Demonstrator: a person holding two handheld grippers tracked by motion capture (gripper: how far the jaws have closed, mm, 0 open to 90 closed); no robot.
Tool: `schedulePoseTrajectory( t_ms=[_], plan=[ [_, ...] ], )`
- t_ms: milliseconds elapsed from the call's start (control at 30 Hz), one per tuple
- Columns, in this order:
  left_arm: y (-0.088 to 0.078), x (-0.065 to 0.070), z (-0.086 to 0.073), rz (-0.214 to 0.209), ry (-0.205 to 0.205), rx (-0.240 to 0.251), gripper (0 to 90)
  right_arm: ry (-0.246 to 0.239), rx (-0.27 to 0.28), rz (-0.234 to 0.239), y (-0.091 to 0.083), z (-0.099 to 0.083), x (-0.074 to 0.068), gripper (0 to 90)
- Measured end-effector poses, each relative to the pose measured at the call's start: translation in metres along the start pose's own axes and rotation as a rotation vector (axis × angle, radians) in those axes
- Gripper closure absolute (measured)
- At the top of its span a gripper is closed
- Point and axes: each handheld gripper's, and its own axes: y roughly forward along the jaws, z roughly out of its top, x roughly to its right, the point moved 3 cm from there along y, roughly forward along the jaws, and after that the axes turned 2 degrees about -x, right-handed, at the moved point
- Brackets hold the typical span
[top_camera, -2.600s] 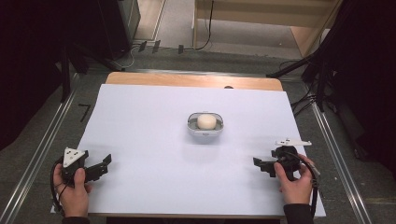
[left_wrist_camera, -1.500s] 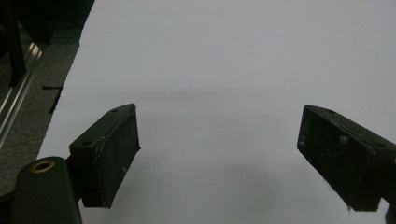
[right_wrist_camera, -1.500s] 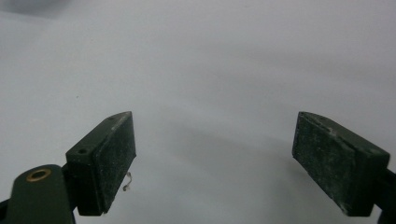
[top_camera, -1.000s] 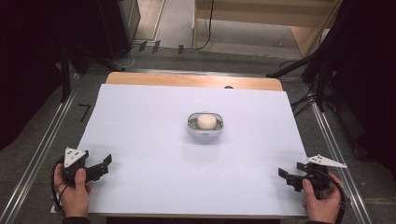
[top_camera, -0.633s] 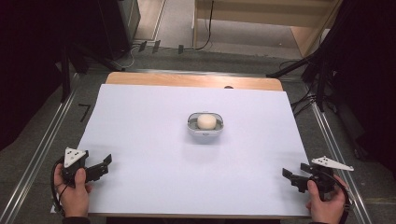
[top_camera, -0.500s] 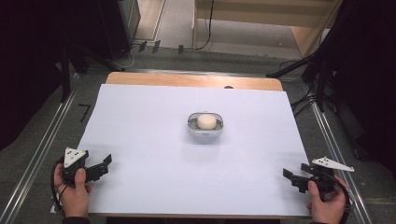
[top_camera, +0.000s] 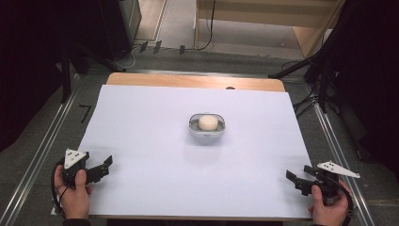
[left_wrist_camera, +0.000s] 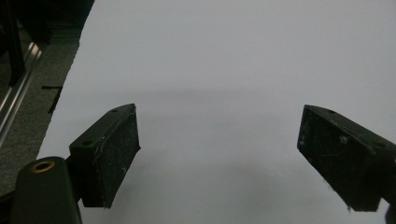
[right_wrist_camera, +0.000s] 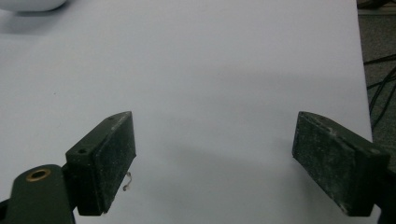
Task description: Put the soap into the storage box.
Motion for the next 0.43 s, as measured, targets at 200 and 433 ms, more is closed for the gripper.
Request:
schedulePoseTrajectory(
  t_ms=[200, 433],
  plan=[
    [0.0002, 0.0, 0.0, 0.001, -0.001, -0.001, 13.8, 0.001, -0.013, -0.002, 0.0023, -0.001, -0.0016, 14.2],
    [0.0005, -0.0001, 0.0001, 0.003, -0.002, -0.003, 13.8, 0.009, -0.011, 0.005, 0.0022, -0.0018, -0.0013, 14.2]
  ],
)
